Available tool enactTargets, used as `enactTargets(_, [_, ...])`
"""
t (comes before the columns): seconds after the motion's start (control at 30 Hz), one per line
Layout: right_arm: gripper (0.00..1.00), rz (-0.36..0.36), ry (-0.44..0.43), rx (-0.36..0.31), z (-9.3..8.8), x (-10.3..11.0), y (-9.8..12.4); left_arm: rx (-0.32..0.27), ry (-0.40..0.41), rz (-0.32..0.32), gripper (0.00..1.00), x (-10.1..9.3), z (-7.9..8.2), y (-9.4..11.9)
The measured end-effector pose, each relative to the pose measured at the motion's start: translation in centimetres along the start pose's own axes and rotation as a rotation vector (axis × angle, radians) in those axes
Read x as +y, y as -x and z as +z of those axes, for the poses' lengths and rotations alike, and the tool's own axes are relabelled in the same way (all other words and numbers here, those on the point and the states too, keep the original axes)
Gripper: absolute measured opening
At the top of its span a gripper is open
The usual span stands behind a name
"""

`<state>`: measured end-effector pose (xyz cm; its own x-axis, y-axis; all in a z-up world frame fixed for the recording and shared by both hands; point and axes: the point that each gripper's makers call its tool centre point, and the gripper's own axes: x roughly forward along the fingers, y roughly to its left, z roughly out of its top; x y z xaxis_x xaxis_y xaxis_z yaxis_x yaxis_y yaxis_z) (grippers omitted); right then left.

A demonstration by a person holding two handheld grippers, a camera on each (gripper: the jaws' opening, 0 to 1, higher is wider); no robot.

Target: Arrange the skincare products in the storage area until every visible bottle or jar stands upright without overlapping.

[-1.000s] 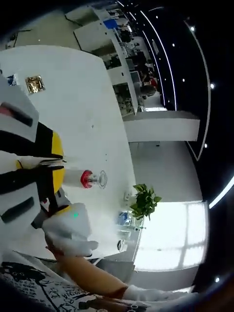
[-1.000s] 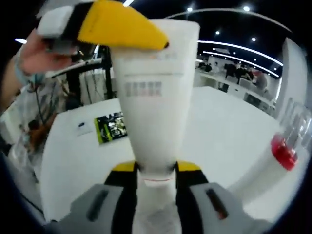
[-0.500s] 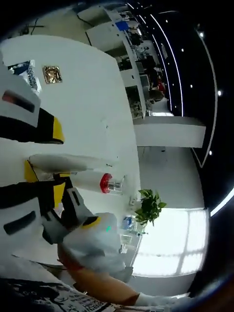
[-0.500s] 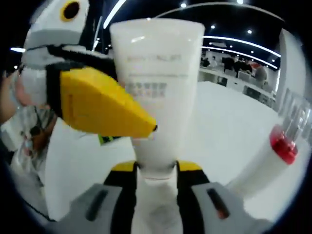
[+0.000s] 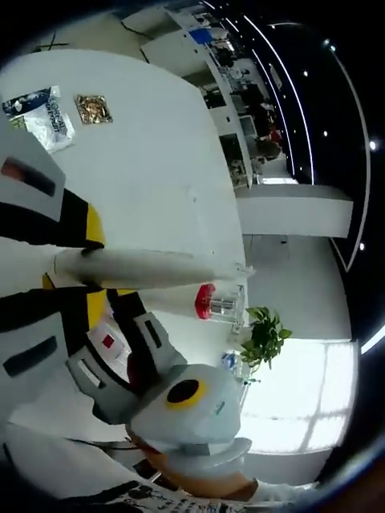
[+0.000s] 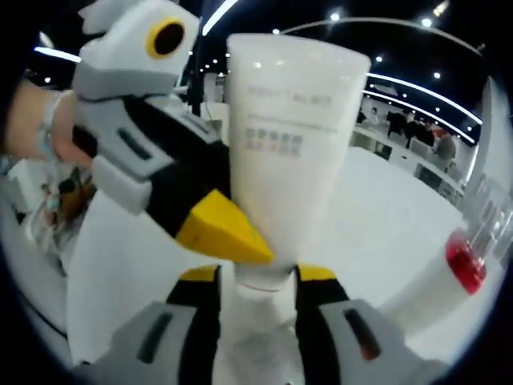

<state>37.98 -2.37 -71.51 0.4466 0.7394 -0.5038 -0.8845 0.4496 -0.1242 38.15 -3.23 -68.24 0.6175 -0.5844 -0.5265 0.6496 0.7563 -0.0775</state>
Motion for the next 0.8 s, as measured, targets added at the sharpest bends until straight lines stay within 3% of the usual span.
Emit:
enactTargets(0.4, [0.33,0.033,-0.002,0.031,-0.1,0.2,0.5,-0.008,-0.103,-0.101,0.16,-0.1,-0.2,0.1])
enactTargets(0.5, [0.33,0.044,-0.041,0.027,0.3,0.1,1.1,-0.007,-0.122,-0.126,0.16,-0.1,-0.2,0.1])
enactTargets(0.63, [0.33,0.047,-0.042,0.007,1.2,-0.3,1.5,-0.003,-0.115,-0.158,0.16,-0.1,-0.2,0.0])
enactTargets(0.8, [0.34,0.033,-0.034,0.0,1.2,-0.6,2.0,0.021,-0.092,-0.139,0.2,-0.2,-0.7,-0.3])
